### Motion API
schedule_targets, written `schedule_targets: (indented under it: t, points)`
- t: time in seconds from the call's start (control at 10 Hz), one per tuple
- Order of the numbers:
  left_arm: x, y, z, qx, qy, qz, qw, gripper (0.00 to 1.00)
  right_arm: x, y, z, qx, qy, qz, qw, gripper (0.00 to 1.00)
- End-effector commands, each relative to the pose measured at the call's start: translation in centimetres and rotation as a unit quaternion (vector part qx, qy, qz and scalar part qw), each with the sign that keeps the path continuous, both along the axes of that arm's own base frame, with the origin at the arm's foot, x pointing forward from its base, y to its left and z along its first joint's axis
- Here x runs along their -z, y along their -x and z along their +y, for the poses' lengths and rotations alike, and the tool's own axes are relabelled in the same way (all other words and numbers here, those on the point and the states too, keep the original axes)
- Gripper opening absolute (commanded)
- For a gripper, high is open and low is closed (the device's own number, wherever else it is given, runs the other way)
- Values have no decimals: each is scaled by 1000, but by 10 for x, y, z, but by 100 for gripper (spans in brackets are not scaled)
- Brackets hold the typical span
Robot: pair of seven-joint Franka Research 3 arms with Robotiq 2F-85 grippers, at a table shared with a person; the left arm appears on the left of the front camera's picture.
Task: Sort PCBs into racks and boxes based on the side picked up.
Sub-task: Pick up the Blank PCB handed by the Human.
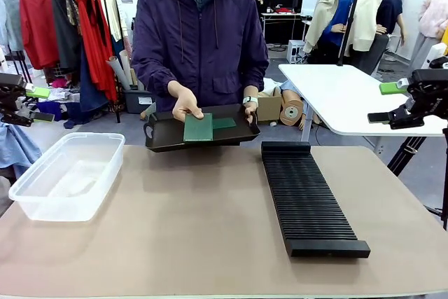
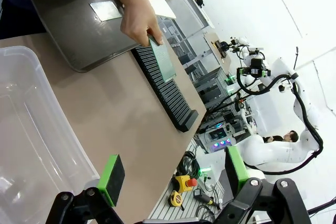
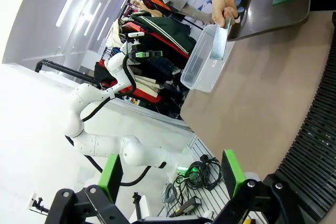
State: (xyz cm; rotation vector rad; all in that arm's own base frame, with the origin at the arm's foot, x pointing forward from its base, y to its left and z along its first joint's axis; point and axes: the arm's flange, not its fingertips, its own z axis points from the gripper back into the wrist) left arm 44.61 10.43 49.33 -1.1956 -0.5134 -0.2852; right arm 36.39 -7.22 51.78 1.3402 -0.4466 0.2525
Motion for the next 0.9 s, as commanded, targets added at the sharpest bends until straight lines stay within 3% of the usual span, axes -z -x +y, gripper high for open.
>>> schedule_targets:
  t: [0.0,0.3,0.8]
  points:
    - [0,0,0,0,0,0,1000,100,-2,1,0,-2,-1,-5,1000,100]
    - [9,-23,-40,38,24,9,999,100,-2,1,0,-2,-1,-5,1000,100]
    - [48,-58,-118,71,56,54,994,100,-2,1,0,-2,-1,-5,1000,100]
